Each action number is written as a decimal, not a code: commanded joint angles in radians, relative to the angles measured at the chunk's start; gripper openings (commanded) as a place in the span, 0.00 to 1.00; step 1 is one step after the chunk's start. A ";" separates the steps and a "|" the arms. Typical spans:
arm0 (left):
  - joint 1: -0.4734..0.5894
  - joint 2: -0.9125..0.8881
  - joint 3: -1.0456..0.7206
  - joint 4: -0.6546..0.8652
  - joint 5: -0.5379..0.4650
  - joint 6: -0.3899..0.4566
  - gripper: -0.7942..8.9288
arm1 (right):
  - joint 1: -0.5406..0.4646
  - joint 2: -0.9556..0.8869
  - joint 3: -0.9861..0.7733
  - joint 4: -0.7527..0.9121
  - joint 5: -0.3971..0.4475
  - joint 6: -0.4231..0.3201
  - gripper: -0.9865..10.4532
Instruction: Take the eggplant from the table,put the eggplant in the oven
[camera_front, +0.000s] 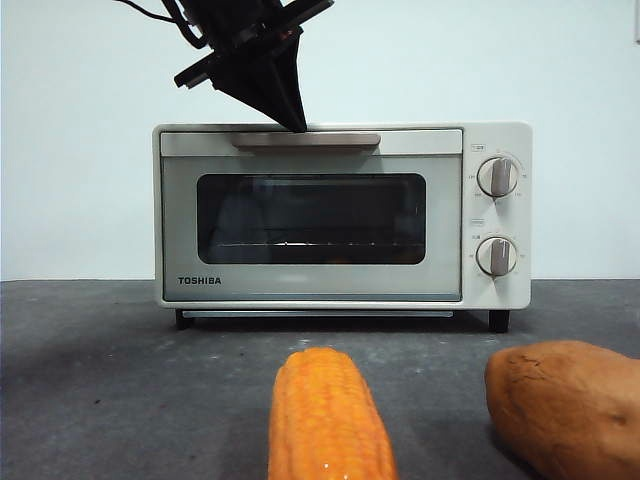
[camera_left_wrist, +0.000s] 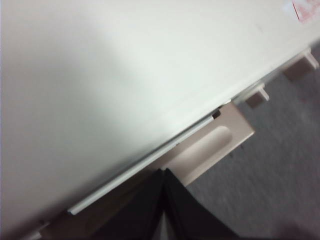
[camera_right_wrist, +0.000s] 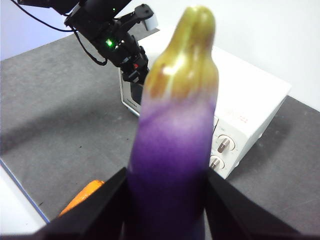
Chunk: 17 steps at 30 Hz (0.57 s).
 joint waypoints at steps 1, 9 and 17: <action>-0.033 0.033 0.008 -0.148 0.003 0.040 0.09 | 0.014 0.007 0.014 -0.075 0.005 0.017 0.20; -0.137 0.030 0.066 -0.451 0.004 0.138 0.09 | 0.014 0.008 0.016 -0.058 0.064 0.001 0.20; -0.179 -0.004 0.078 -0.378 0.003 0.121 0.09 | 0.014 0.008 0.016 -0.048 0.127 0.020 0.20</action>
